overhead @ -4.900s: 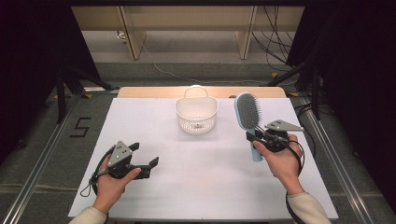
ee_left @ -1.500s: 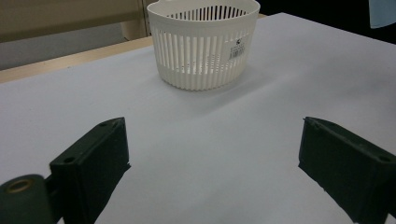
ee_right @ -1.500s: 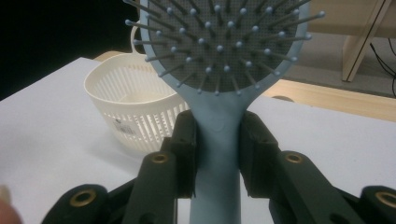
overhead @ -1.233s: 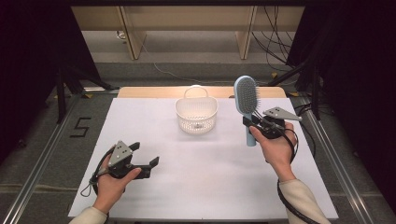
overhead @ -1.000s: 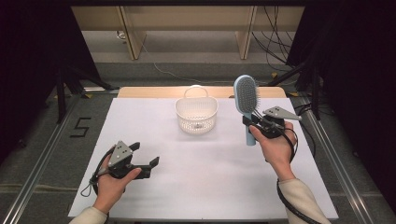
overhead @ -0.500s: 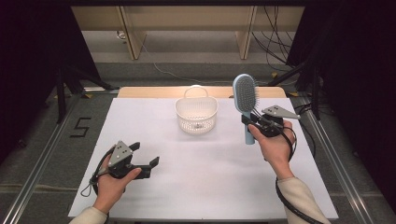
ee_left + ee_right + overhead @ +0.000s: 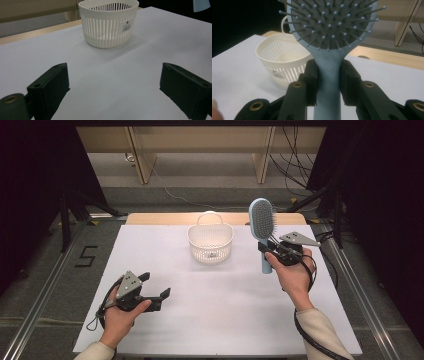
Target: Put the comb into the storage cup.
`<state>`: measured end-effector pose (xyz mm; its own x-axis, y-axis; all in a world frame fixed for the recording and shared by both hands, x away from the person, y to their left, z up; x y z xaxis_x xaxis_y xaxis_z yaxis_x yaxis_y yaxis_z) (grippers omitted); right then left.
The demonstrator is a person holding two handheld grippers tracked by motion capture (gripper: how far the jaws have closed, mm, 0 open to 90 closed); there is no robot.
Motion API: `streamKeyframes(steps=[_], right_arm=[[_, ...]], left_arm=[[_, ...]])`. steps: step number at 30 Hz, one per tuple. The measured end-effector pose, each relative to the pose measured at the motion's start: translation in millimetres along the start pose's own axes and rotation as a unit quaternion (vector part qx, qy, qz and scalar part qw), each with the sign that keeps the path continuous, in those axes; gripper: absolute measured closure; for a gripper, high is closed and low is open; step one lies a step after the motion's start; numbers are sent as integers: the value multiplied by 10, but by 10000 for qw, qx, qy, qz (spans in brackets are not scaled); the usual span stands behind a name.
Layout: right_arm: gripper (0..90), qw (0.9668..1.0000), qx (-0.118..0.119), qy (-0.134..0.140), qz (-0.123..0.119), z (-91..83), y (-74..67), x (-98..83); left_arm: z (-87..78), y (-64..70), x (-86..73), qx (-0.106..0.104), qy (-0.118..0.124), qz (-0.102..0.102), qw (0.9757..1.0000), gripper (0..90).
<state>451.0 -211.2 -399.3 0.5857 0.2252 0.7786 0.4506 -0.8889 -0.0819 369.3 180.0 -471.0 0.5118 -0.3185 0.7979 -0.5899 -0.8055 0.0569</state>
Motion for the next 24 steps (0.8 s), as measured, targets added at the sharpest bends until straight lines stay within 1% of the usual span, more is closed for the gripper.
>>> streamKeyframes(steps=[15,24], right_arm=[[705,10000,-25,60,26,8,17,34],[705,10000,-21,52,26,31,12,49]], left_arm=[[-3,0,2,2,12,-11,10000,84],[-5,-2,2,4,12,-6,10000,84]])
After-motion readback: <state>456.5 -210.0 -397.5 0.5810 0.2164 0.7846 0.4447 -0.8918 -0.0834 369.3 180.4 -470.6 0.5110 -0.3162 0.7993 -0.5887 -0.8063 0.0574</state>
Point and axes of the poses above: each handheld gripper's, and its own axes: z roughly forward along the jaws, x roughly out of its top, y roughly to its right, the point moved 4 cm from there along z, roughly forward along the jaws, and after that the axes turned 15 degrees about -y, right-handed, at the moved point
